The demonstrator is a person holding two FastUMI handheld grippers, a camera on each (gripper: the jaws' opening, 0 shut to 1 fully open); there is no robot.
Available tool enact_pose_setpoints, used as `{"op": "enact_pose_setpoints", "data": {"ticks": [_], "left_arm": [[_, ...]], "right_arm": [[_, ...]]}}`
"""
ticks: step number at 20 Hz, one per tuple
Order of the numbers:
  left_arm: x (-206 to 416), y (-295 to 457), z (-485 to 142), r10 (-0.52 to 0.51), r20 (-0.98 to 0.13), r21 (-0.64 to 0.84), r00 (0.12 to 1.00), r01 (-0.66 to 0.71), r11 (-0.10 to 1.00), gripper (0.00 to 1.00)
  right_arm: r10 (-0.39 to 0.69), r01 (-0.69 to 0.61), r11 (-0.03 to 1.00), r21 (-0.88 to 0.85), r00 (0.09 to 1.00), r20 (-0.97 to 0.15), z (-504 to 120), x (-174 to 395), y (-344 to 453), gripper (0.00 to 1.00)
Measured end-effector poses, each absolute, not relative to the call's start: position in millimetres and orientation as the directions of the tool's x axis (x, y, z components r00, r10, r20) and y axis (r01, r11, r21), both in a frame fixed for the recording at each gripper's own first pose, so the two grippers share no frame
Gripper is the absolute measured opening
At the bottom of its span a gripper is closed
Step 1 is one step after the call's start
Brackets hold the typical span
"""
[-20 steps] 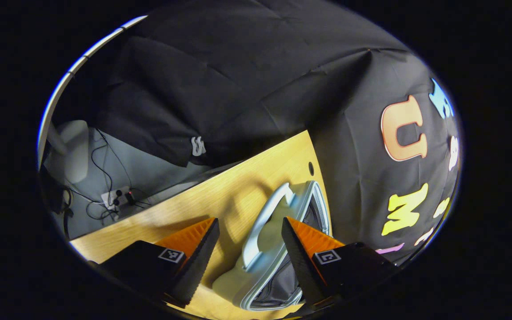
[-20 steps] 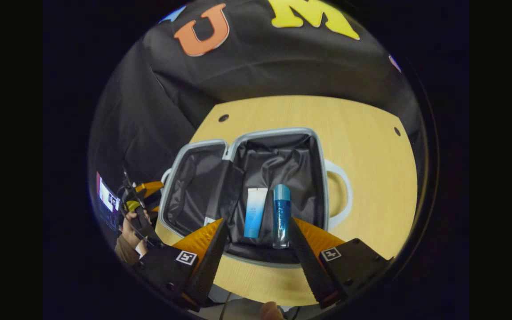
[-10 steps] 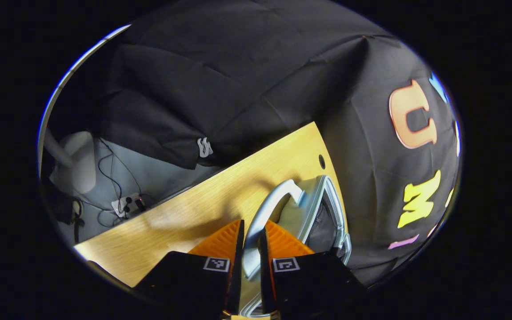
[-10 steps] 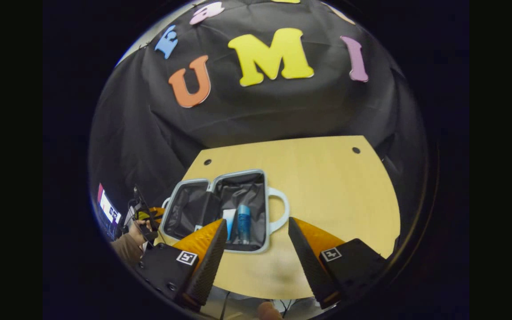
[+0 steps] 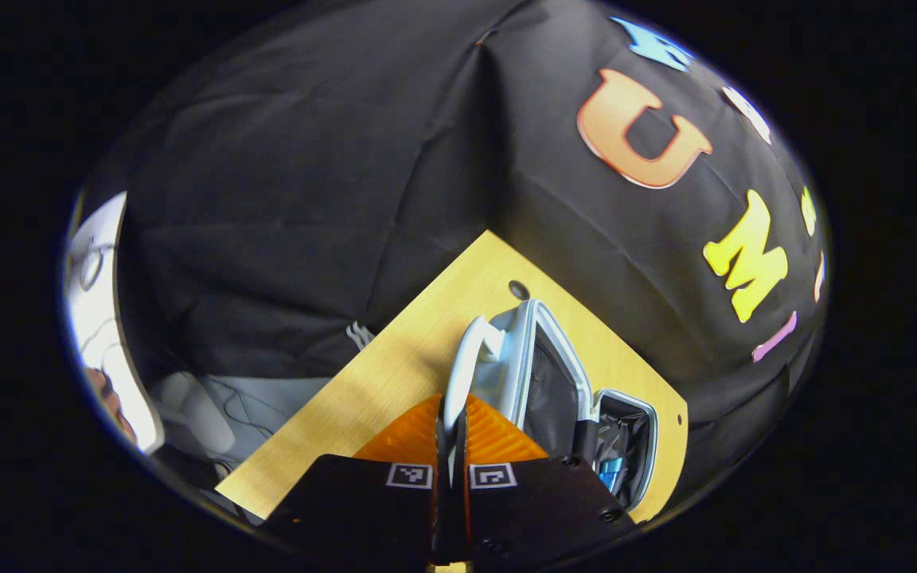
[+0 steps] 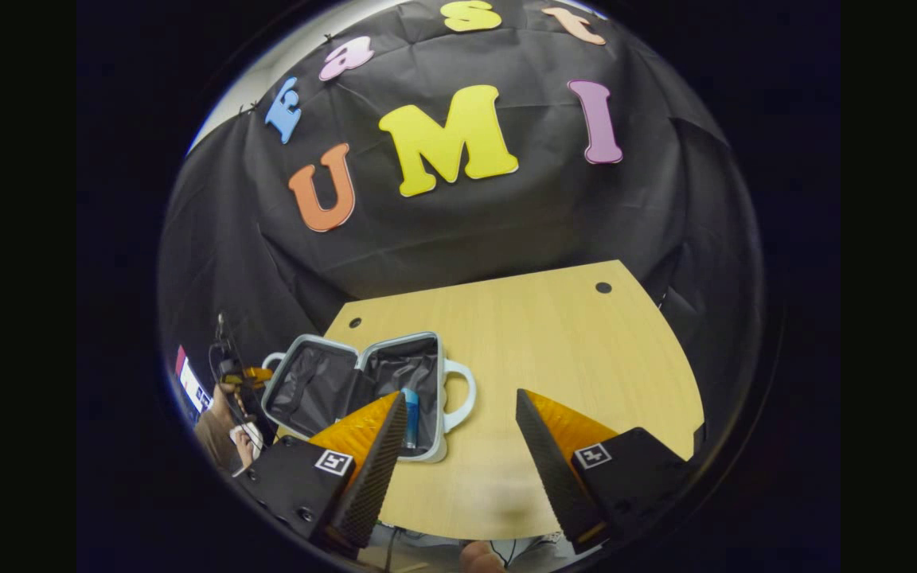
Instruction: First open the suitcase, pack the skin care products into it, and then close the suitcase.
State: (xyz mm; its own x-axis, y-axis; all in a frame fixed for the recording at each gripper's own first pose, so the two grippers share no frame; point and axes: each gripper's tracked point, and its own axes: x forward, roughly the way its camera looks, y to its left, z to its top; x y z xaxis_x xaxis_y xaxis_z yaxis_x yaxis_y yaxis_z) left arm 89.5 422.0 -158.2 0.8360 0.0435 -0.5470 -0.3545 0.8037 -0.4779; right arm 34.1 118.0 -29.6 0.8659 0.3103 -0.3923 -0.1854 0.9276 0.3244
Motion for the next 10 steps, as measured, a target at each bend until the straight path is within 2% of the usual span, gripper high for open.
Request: {"op": "enact_pose_setpoints", "data": {"ticks": [1,3,5,6,7,10], "left_arm": [[91,414,-139,0.06,-0.538,-0.452,0.841,-0.347,0.822,0.03],[95,394,-104,0.087,-0.524,-0.393,0.847,-0.331,0.858,0.03],[95,362,-71,0.096,-0.491,-0.314,0.866,-0.279,0.908,0.03],[97,341,-53,0.09,-0.462,-0.278,0.882,-0.24,0.93,0.03],[99,322,-37,0.086,-0.444,-0.241,0.892,-0.212,0.947,0.03],[100,255,-6,0.085,-0.422,-0.177,0.903,-0.174,0.969,0.03]], "right_arm": [[0.323,-0.2,0.924,0.325,0.865,-0.385,-28,33,114,0.82],[0.335,-0.208,0.917,0.339,0.864,-0.376,-25,30,102,0.78],[0.34,-0.209,0.91,0.358,0.869,-0.359,-22,29,87,0.82],[0.347,-0.216,0.908,0.359,0.868,-0.356,-24,28,80,0.77],[0.353,-0.222,0.907,0.357,0.863,-0.361,-27,28,72,0.82],[0.36,-0.223,0.901,0.372,0.863,-0.355,-33,31,48,0.77]]}}
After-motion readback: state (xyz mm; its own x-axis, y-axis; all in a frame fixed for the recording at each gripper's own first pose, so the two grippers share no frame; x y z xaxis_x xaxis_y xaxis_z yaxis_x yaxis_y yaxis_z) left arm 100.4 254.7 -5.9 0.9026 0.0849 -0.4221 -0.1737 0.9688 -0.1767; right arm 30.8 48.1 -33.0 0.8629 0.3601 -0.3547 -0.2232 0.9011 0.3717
